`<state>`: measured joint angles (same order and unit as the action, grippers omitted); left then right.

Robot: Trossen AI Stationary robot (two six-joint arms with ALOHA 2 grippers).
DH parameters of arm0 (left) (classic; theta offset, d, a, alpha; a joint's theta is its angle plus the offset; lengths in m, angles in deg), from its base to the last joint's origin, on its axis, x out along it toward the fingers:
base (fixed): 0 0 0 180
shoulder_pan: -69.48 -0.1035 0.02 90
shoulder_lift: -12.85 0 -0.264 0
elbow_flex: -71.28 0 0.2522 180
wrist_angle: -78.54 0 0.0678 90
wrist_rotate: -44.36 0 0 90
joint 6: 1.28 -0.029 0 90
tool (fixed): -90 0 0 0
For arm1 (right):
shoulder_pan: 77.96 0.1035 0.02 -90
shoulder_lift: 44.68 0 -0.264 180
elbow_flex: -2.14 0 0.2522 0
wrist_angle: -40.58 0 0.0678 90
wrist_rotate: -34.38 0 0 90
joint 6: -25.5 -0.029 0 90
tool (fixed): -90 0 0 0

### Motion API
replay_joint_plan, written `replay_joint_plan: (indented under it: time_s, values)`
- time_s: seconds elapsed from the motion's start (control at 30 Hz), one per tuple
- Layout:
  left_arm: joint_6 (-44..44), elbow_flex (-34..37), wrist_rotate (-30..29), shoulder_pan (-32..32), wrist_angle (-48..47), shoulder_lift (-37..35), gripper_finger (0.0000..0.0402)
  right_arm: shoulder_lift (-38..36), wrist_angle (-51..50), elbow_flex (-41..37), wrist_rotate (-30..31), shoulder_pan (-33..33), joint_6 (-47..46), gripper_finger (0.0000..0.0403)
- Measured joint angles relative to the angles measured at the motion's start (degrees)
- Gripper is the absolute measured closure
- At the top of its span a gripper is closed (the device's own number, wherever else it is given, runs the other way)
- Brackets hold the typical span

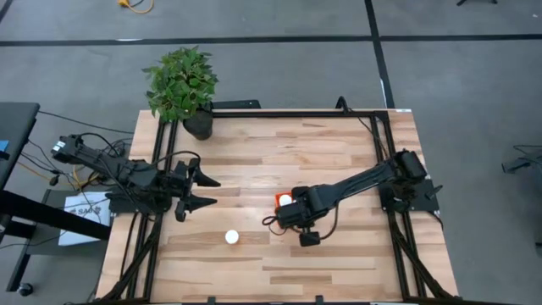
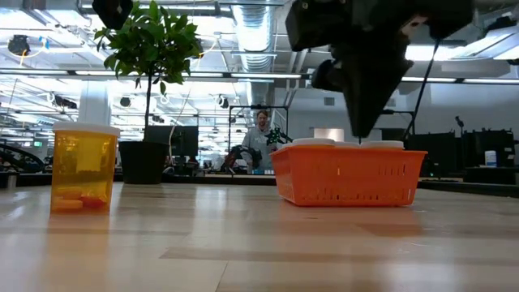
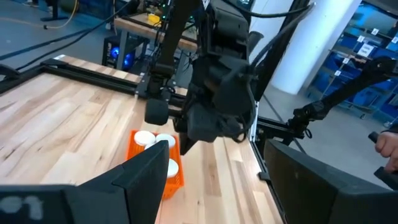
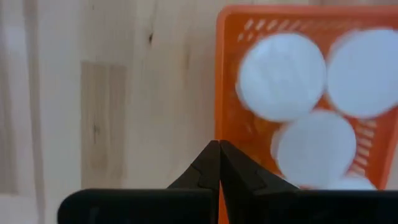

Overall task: Pick and place pill bottles into a basket
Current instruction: Adjust the orange pill bottle, then put the orange pill bottle into the orange bin

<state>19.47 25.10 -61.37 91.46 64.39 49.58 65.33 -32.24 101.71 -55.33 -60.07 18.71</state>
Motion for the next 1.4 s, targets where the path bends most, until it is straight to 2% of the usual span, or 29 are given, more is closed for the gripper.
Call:
replay_joint_plan:
  time_s: [0.73,1.13,1.23,1.4]
  values:
    - [0.0,0.0,0.4,0.0,-0.1,0.0,0.0148,1.9,-2.2,1.0,6.6,-3.9,2.5,0.0403]
    - [0.0,0.0,0.4,0.0,-0.1,0.0,0.0148,1.8,-4.9,1.1,7.5,-4.9,3.8,0.0403]
    - [0.0,0.0,0.4,0.0,-0.2,0.0,0.0148,1.8,-9.3,3.8,7.5,-4.1,3.7,0.0403]
    - [0.0,0.0,0.4,0.0,-0.2,0.0,0.0148,0.6,-16.7,13.4,7.6,-2.8,3.9,0.0403]
